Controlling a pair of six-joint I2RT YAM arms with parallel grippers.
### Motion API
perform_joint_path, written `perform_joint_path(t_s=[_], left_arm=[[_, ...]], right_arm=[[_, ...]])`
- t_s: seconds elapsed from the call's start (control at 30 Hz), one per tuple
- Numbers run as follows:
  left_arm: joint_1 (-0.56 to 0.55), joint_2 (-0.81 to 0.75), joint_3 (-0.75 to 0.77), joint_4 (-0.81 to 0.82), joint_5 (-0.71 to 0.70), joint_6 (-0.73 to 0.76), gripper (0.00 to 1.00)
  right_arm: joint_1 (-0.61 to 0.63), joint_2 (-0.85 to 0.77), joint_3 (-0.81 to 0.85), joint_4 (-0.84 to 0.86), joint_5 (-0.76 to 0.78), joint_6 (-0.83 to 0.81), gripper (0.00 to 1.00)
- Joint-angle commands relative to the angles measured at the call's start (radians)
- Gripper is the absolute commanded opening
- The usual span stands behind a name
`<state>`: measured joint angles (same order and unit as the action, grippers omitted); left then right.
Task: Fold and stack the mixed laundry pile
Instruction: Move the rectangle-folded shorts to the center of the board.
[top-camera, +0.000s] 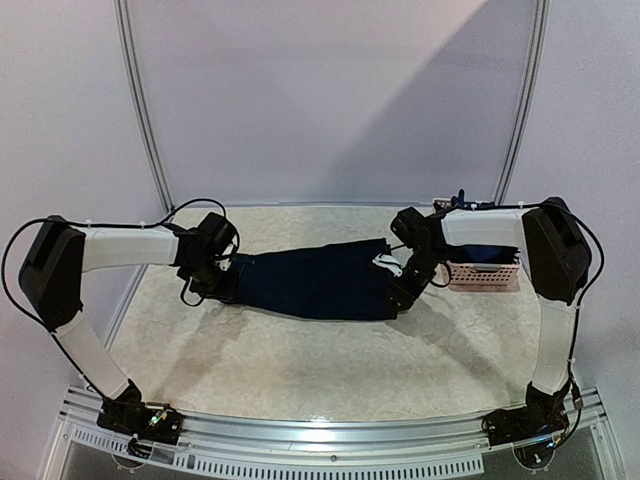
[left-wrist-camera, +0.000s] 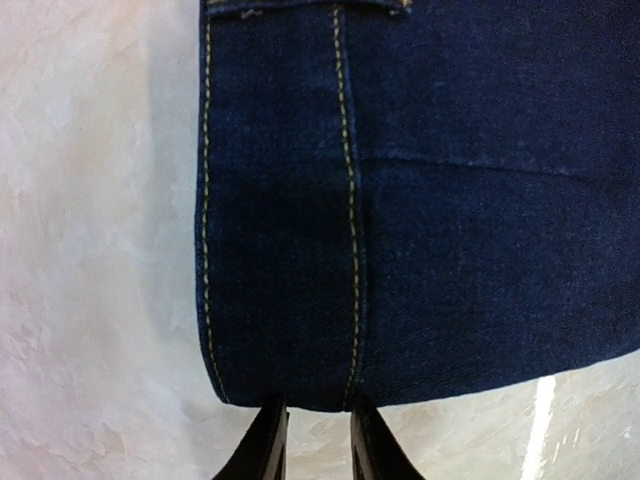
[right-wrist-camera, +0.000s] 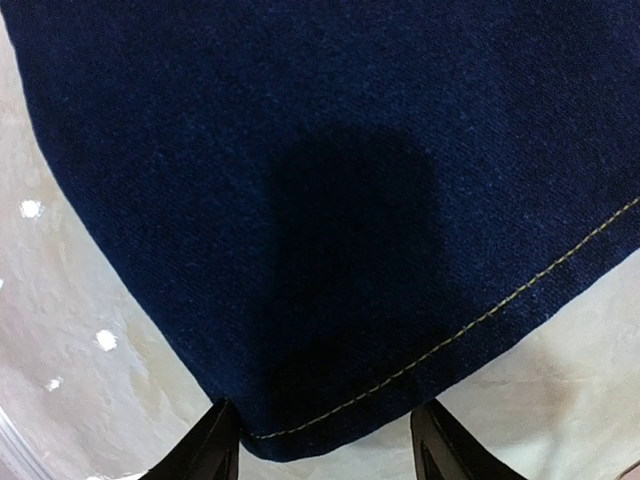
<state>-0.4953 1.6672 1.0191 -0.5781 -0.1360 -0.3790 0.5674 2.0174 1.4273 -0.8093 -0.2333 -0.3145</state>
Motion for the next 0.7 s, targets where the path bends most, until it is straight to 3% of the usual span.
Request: perform_joint_path(t_s=[0.0, 0.13, 0.23, 0.33, 0.57, 0.6, 0.67], left_arm=[[0.000, 0.025, -0.032, 0.056, 0.005, 0.000, 0.18], [-0.008, 0.010, -0.054, 0.064, 0.032, -0.007, 0.01], [-0.027, -0.035, -0.082, 0.050, 0.036, -0.014, 0.00], [-0.049, -0.118, -0.126, 0.038, 0.037, -0.030, 0.00], [-0.114, -0.347, -0.236, -0.016, 0.052, -0.103, 0.00], [-0.118, -0.375, -0.255, -0.005, 0.055, -0.105, 0.01], [-0.123, -0.425, -0.297, 0.052, 0.059, -0.097, 0.29]], right_arm=[[-0.003, 0.022, -0.013, 0.000, 0.065, -0.004, 0.54], [-0.003, 0.027, -0.021, -0.009, 0.069, -0.024, 0.28], [-0.003, 0.010, -0.047, -0.026, 0.063, -0.056, 0.15], [-0.004, -0.047, -0.105, -0.034, 0.067, -0.099, 0.10], [-0.003, -0.221, -0.245, -0.055, 0.078, -0.186, 0.09], [-0.004, -0.245, -0.262, -0.052, 0.082, -0.195, 0.10], [-0.004, -0.264, -0.287, -0.046, 0.089, -0.214, 0.10]])
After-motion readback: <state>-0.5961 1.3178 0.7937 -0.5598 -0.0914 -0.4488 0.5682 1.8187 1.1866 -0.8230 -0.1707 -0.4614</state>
